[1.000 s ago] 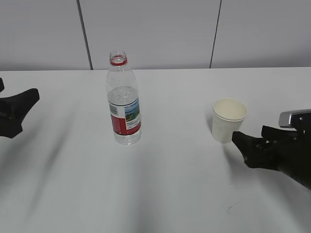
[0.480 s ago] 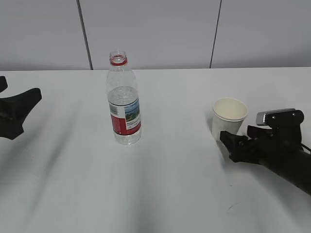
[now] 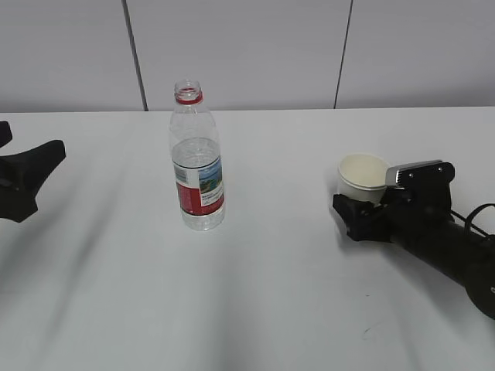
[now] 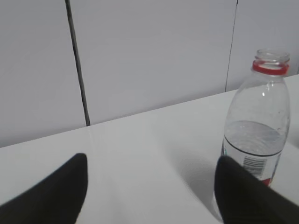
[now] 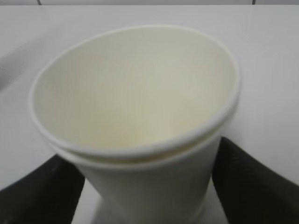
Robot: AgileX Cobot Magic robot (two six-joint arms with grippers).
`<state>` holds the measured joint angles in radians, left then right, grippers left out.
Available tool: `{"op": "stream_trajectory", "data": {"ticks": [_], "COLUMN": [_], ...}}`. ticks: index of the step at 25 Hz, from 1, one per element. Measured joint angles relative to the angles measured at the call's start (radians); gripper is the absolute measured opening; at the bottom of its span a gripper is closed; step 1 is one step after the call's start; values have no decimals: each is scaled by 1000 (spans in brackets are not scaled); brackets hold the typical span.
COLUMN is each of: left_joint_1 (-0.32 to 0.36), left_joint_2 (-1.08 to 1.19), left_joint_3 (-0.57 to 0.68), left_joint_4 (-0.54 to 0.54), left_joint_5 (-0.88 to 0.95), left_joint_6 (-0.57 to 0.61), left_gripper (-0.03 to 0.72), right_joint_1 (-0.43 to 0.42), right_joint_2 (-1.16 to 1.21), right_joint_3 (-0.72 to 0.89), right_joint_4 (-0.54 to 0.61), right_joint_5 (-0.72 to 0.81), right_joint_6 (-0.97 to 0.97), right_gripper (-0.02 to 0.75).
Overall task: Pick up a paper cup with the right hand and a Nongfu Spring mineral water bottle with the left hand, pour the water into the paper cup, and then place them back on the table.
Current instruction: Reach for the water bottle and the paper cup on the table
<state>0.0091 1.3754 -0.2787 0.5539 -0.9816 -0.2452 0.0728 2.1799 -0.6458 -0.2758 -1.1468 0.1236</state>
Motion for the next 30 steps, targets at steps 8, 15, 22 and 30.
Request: {"op": "stream_trajectory", "data": {"ticks": [8, 15, 22, 30], "left_joint_1": [0, 0, 0, 0], "left_joint_2": [0, 12, 120, 312], "left_joint_3": [0, 0, -1, -21], "left_joint_4": [40, 196, 225, 193], "left_joint_5": [-5, -8, -75, -154], "left_joint_6": [0, -43, -99, -101], "left_gripper": [512, 512, 512, 614], "right_joint_1": [0, 0, 0, 0], "right_joint_2": [17, 17, 17, 17], "right_joint_3": [-38, -38, -38, -38], "right_joint_4": [-18, -28, -29, -29], "right_joint_5": [0, 0, -2, -2], "right_joint_6": [0, -1, -1, -1], "right_gripper": [624, 531, 507, 507]}}
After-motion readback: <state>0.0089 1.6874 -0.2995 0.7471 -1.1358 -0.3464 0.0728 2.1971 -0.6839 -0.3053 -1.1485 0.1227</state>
